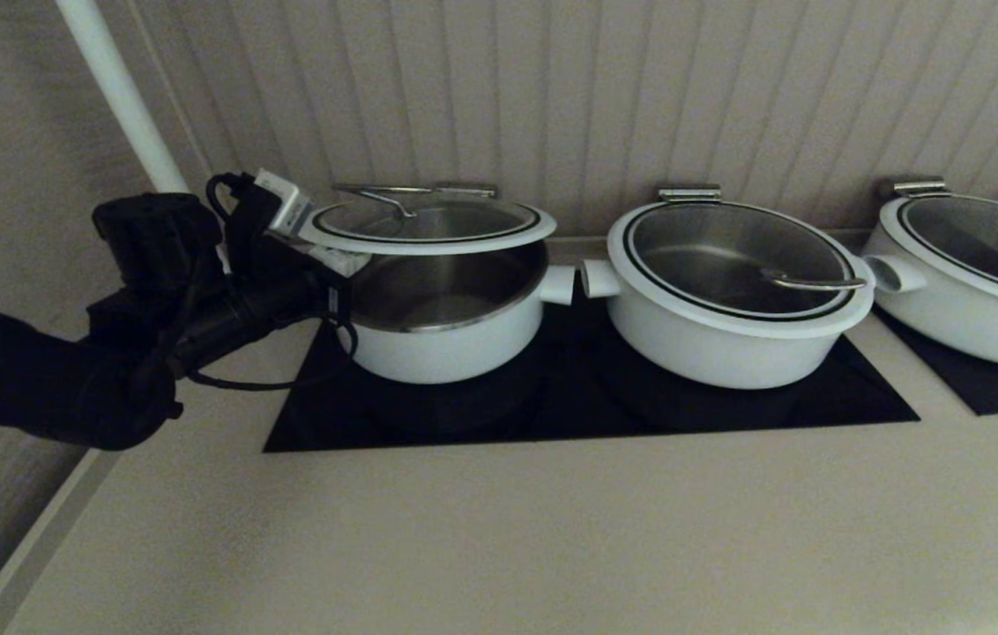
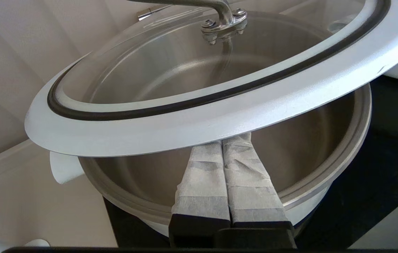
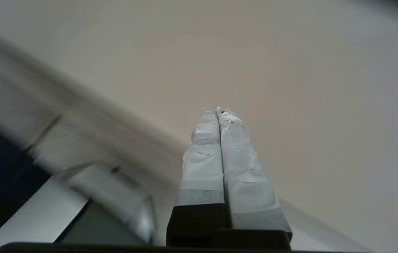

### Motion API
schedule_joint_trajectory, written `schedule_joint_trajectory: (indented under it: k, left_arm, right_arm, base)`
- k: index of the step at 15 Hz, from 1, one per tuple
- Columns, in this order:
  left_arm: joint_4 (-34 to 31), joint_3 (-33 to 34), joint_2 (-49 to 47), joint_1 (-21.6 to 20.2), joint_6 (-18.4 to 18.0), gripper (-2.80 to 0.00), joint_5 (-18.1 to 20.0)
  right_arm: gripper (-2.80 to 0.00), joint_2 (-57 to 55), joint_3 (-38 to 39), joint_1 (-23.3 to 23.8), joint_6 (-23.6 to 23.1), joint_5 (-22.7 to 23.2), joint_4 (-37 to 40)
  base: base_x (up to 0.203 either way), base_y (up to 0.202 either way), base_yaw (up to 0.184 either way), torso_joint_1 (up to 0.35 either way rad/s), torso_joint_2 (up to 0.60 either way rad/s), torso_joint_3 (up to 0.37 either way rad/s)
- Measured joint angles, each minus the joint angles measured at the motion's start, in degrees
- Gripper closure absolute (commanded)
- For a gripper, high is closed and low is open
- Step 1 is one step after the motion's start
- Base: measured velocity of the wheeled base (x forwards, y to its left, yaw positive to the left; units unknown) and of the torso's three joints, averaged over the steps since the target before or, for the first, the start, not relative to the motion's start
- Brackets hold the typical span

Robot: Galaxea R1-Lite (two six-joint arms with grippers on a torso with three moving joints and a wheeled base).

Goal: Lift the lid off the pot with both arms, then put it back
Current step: Open the pot lid completely

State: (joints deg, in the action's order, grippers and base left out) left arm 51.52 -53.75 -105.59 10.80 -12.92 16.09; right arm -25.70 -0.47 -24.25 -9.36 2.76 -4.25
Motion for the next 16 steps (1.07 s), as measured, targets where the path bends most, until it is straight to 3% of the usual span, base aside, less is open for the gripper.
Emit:
schedule_joint_trajectory:
  k: [3,16]
  left_arm:
    - [0.02,0.00,-0.09,0.00,-0.06,0.00,0.00]
    - [0.00,-0.29,0.06,0.00,0.02,0.00,-0.02]
  right_arm:
    - [0.00,7.25,-1.09,-0.15,3.02,0.81,9.13]
    - [0.00,10.29,-1.21,-0.14,2.97,0.81,9.24]
  base:
    - [0.000,0.000,0.000,0.000,0.00,0.000]
    - [0.000,0.000,0.000,0.000,0.00,0.000]
